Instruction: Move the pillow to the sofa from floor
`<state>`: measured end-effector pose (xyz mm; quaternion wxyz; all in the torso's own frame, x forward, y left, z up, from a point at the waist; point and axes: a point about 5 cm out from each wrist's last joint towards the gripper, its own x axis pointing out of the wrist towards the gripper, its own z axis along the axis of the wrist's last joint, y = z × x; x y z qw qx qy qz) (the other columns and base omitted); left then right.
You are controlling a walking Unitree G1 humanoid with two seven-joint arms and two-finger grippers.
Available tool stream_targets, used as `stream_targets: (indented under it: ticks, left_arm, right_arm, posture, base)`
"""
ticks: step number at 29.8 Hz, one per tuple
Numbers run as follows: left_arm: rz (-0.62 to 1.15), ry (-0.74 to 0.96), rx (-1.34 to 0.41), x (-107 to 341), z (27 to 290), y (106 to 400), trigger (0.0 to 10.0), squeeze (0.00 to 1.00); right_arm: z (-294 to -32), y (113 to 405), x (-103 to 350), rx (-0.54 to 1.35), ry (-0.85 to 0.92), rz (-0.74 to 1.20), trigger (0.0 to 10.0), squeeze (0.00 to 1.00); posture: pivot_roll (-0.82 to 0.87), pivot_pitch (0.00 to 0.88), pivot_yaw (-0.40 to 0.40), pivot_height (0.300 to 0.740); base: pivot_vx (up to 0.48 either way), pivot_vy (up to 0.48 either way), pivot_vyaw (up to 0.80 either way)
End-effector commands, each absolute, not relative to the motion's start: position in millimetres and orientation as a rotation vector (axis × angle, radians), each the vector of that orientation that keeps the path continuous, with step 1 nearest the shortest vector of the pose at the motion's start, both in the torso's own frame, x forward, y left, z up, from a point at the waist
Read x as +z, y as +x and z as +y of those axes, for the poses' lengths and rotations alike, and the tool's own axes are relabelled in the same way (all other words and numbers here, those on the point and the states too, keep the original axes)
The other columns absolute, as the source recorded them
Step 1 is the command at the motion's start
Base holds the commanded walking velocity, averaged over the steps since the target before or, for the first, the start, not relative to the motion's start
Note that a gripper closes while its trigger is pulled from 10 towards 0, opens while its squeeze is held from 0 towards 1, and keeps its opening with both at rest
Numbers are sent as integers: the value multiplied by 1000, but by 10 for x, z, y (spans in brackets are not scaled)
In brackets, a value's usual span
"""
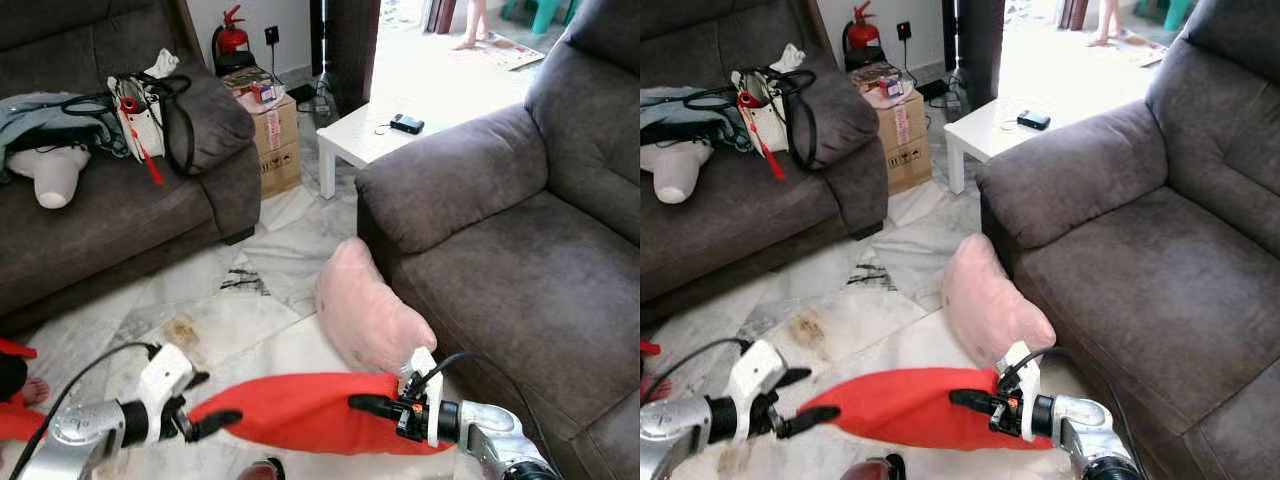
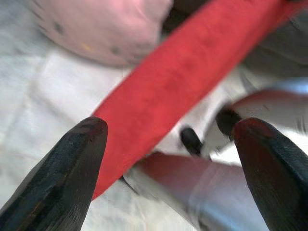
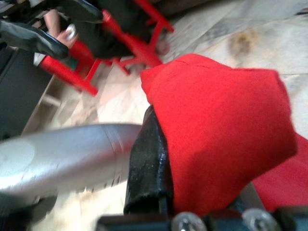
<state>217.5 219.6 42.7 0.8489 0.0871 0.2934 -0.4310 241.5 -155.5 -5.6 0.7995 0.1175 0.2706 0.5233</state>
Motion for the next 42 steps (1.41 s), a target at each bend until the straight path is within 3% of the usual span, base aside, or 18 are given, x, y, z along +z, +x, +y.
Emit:
stream_targets:
  ticks: [1,11,13,21,24,29,38,42]
  left_arm:
    - [675,252,-930,373,2240,2140,10000,0]
    - [764,388,-926,221,2323,2139,10000,0]
    - [826,505,-964,132,2365,2084,10000,0]
    - [898,539,-1026,42,2434,1972,10000,0]
    - [926,626,-1028,17,2521,1957,10000,0]
    - [805,812,-932,46,2593,2136,10000,0]
    - [714,993,-1089,101,2564,2164,10000,0]
    - [724,985,-1087,78,2607,2155,10000,0]
  right_arm:
    - [-1520,2423,9,1200,222,550,10000,0]
    - [-1577,2391,72,1249,188,545,10000,0]
    - [-1573,2372,130,1292,176,520,10000,0]
    - [-1586,2295,121,1330,134,551,10000,0]
    - [-1575,2280,117,1334,136,555,10000,0]
    - [-1558,2271,129,1332,147,548,10000,0]
    - [-1595,2209,94,1349,101,588,10000,0]
    - [-1595,2185,91,1373,59,599,10000,0]
  posture:
    - [174,152,30,740]
    - [164,148,32,740]
    - [164,148,32,740]
    - [162,128,31,740]
    - [162,128,31,740]
    - [163,125,33,740]
    - [161,128,29,740]
    - [157,129,30,740]
  base:
    - [0,0,0]
    - [0,0,0]
    - [0,0,0]
    - [0,0,0]
    - [0,0,0]
    - [0,0,0]
    - [0,0,0]
    - [0,0,0]
